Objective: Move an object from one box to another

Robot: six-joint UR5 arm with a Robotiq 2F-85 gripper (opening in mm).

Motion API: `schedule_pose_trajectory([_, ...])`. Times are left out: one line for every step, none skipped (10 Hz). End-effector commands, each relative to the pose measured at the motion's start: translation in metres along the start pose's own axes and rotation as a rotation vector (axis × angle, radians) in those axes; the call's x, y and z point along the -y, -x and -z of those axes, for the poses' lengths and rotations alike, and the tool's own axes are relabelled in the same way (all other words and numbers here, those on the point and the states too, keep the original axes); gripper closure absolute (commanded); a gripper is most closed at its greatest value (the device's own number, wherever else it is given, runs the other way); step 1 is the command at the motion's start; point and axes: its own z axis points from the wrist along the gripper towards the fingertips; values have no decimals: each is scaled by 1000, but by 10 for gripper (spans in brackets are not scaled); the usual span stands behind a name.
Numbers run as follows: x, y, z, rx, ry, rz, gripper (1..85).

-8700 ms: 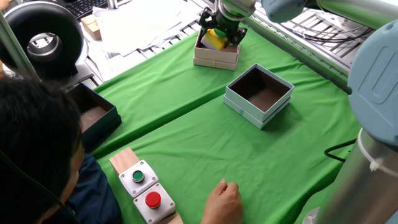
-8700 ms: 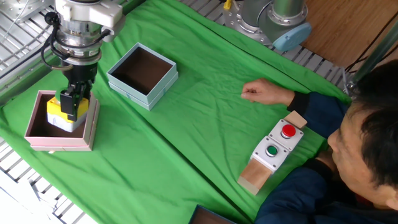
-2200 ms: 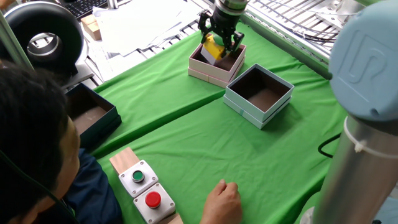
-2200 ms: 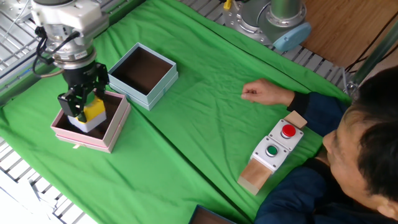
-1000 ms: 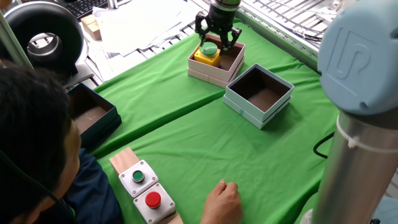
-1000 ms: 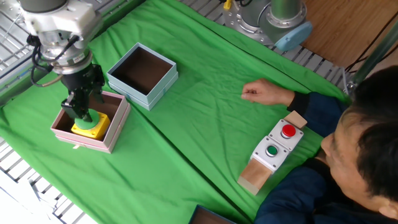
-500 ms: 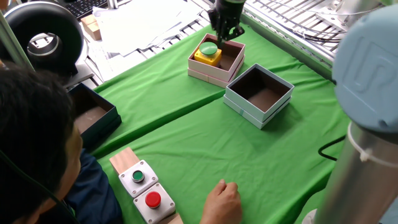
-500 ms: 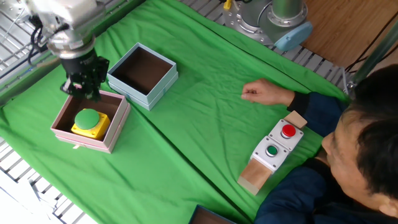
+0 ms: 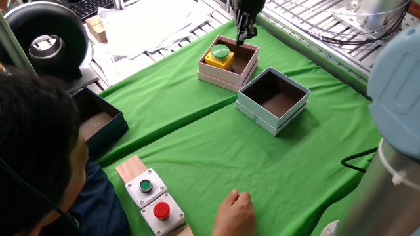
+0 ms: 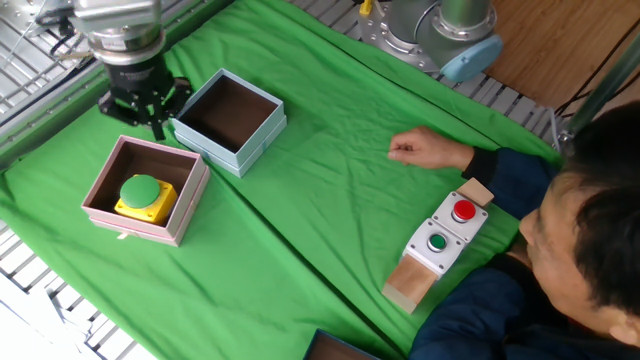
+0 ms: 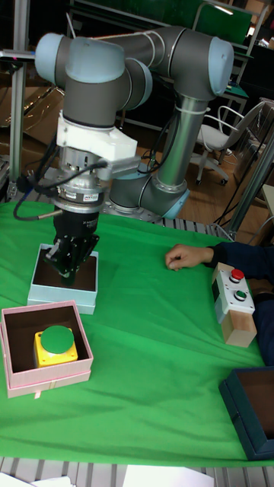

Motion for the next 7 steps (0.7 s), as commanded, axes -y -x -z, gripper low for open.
schedule_pose_trajectory([-14,-2,7,-6,22,-356,847])
schedule_pose_trajectory([-17,-1,6,-10,26,-434,847])
schedule_pose_trajectory([-20,0,6,-9,38,-473,847])
schedule_pose_trajectory([-18,-1,5,-16,29,-462,847])
schedule_pose_trajectory([-17,1,4,-11,25,-449,847])
schedule_pose_trajectory([-18,5,3,-2,32,-446,847])
schedule_pose_trajectory([-17,6,2,-1,31,-441,847])
